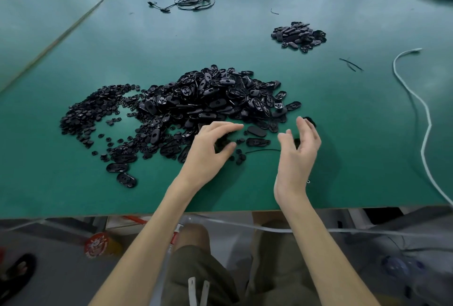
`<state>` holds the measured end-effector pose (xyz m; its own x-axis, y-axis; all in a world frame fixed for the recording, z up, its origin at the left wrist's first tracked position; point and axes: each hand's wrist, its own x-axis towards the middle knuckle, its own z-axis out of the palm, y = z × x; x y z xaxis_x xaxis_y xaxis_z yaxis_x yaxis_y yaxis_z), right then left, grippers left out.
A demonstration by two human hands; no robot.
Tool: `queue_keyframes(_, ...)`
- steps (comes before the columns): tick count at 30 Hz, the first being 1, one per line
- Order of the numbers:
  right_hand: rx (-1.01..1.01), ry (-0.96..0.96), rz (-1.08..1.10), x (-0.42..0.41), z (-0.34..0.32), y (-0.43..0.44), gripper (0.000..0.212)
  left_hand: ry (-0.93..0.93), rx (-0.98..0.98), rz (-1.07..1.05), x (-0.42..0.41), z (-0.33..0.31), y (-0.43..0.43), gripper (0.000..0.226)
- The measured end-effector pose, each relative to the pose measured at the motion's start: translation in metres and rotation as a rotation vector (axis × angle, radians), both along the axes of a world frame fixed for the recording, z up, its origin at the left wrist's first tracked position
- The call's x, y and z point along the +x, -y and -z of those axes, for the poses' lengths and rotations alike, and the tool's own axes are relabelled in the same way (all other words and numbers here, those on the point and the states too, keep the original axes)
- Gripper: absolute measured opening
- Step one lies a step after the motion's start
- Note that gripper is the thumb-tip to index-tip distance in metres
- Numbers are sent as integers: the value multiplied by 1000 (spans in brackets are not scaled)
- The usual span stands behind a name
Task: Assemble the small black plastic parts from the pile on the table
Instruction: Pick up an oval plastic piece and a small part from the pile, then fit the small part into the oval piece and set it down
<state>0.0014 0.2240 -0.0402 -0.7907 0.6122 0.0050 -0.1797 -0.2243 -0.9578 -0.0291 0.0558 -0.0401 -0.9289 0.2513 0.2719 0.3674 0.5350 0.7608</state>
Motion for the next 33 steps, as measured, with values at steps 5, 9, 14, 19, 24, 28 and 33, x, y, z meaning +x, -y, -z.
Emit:
queue_keyframes(5,62,23,-49,1,-1,2,50,-43,-177,11,2,0,-4,31)
queue_keyframes(9,415,75,-121,2,-5,7,39,-67,-209,-26,1,1,-5,25)
queue_keyframes(14,776,150,-226,1,-4,11,22,-72,-175,-48,1,1,-5,14)
queue_keyframes(19,907,234,-256,0,-4,13,24,-40,-127,-70,1,0,-6,8)
queue_keyframes(24,910,268,-287,0,-4,13,23,-33,-106,-68,1,1,-6,5)
queue_keyframes(28,721,165,-266,2,-7,13,22,-8,20,-108,2,0,-4,12)
queue_keyframes(33,478,62,-239,3,-6,8,10,60,278,-116,4,-4,-1,13)
